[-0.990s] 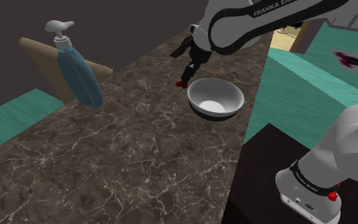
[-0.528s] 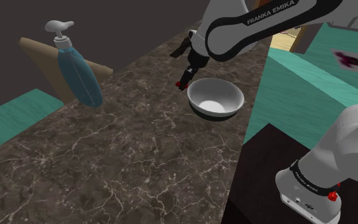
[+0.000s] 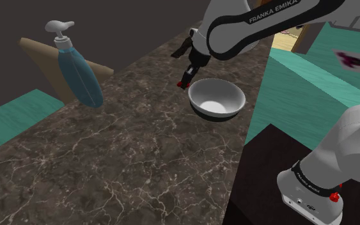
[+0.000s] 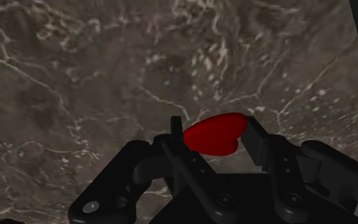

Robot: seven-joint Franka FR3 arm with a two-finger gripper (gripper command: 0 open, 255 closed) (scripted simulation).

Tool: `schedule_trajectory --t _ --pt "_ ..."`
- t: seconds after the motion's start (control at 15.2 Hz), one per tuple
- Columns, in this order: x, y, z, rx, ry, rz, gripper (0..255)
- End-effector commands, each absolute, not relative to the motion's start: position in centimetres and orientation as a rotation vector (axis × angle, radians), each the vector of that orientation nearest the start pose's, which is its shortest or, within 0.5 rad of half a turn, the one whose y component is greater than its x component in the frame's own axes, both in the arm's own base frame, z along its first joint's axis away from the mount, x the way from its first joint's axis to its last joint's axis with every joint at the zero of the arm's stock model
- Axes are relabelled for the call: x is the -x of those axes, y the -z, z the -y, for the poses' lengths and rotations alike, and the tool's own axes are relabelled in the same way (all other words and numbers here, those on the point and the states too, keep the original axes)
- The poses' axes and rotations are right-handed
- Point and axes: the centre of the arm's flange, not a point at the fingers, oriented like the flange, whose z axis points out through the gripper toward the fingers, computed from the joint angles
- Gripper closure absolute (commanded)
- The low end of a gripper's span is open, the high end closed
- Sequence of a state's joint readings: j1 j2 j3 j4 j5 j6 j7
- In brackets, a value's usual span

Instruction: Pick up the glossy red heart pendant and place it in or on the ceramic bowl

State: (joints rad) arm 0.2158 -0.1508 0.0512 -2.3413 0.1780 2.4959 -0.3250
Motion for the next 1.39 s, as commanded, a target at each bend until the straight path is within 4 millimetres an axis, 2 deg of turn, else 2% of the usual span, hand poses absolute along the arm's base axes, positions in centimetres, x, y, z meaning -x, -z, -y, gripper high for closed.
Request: schedule_trajectory --t 0.0,0.26,1.32 --pt "-49.2 -42.4 -13.6 2.914 0.453 0.696 255" --pt "-49.1 -42.1 -13.5 2.914 0.454 0.696 255" --pt "-49.1 -50.6 -13.5 2.914 0.454 0.696 255"
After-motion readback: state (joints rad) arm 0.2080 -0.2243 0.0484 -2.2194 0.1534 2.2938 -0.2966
